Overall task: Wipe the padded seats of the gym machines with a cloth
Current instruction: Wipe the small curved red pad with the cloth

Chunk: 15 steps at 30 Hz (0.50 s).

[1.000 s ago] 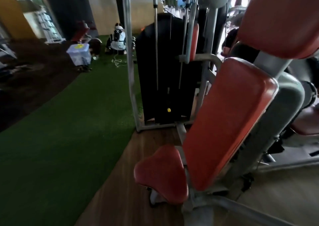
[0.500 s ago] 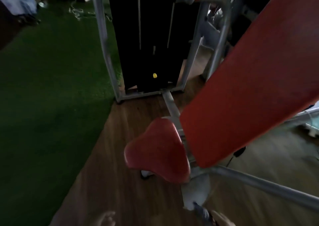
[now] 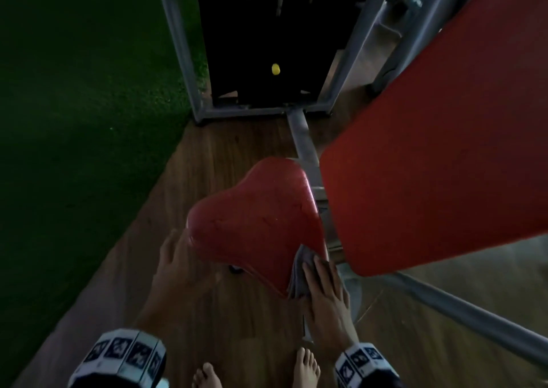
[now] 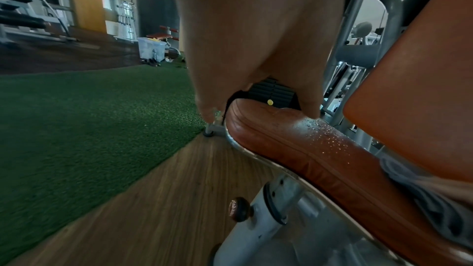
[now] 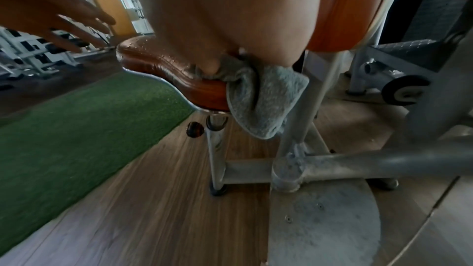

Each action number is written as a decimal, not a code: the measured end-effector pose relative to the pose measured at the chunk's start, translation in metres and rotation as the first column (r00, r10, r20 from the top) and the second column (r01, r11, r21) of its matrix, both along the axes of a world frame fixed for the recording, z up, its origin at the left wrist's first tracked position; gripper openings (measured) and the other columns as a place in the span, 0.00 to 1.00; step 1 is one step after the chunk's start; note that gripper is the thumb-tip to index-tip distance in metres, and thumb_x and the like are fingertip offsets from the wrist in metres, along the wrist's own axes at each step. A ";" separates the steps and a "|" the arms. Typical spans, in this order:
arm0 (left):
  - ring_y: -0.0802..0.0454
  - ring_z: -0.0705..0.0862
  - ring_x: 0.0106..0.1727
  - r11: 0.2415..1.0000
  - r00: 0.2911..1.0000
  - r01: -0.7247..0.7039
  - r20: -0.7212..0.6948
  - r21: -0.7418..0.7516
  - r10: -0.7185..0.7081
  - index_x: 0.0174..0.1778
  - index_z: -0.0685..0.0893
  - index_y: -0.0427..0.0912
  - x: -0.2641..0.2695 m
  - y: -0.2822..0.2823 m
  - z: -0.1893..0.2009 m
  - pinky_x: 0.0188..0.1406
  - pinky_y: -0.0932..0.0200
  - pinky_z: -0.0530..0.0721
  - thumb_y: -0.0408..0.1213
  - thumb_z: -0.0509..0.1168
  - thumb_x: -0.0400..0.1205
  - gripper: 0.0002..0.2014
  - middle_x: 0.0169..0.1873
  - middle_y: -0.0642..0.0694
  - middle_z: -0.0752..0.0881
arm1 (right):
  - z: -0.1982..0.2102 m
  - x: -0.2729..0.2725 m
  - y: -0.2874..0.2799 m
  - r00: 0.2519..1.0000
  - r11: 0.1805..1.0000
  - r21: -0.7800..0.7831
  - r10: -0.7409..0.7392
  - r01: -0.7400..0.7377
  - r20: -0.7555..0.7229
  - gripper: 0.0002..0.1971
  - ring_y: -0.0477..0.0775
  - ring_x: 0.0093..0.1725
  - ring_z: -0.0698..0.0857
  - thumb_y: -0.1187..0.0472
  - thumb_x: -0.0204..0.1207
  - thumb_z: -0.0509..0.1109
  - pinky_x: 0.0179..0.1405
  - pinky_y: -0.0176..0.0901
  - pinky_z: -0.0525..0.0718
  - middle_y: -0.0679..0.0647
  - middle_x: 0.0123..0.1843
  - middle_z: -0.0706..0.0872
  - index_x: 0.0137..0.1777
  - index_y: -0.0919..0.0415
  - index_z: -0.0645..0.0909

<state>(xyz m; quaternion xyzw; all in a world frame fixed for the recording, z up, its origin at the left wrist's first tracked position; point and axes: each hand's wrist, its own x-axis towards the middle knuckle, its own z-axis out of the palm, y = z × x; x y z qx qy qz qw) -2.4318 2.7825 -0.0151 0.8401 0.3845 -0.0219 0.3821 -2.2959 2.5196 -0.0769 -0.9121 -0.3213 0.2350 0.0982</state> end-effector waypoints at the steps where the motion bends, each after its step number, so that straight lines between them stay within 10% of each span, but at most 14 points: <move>1: 0.40 0.58 0.82 0.999 0.999 -0.032 -0.036 -0.031 0.031 0.84 0.52 0.45 0.010 0.001 -0.005 0.77 0.44 0.66 0.54 0.74 0.70 0.51 0.82 0.51 0.48 | -0.005 0.003 0.001 1.000 1.000 0.012 0.001 -0.001 0.007 0.33 0.47 0.84 0.33 0.44 0.80 0.47 0.83 0.52 0.47 0.43 0.86 0.39 0.85 0.48 0.51; 7: 0.42 0.43 0.85 0.989 0.992 -0.062 -0.116 -0.131 0.047 0.81 0.26 0.44 0.042 0.014 -0.052 0.79 0.30 0.58 0.67 0.77 0.47 0.80 0.83 0.45 0.32 | -0.010 0.022 0.011 0.998 0.992 0.128 0.008 -0.016 0.063 0.33 0.52 0.82 0.53 0.42 0.80 0.50 0.80 0.55 0.60 0.46 0.84 0.54 0.85 0.47 0.55; 15: 0.40 0.40 0.84 0.999 0.998 -0.022 -0.065 -0.024 0.021 0.81 0.27 0.42 0.042 0.009 -0.076 0.80 0.33 0.55 0.64 0.79 0.49 0.80 0.82 0.43 0.31 | -0.018 -0.002 -0.001 0.971 0.982 0.075 0.155 -0.171 0.184 0.46 0.59 0.60 0.72 0.56 0.66 0.77 0.56 0.61 0.84 0.57 0.67 0.71 0.83 0.57 0.59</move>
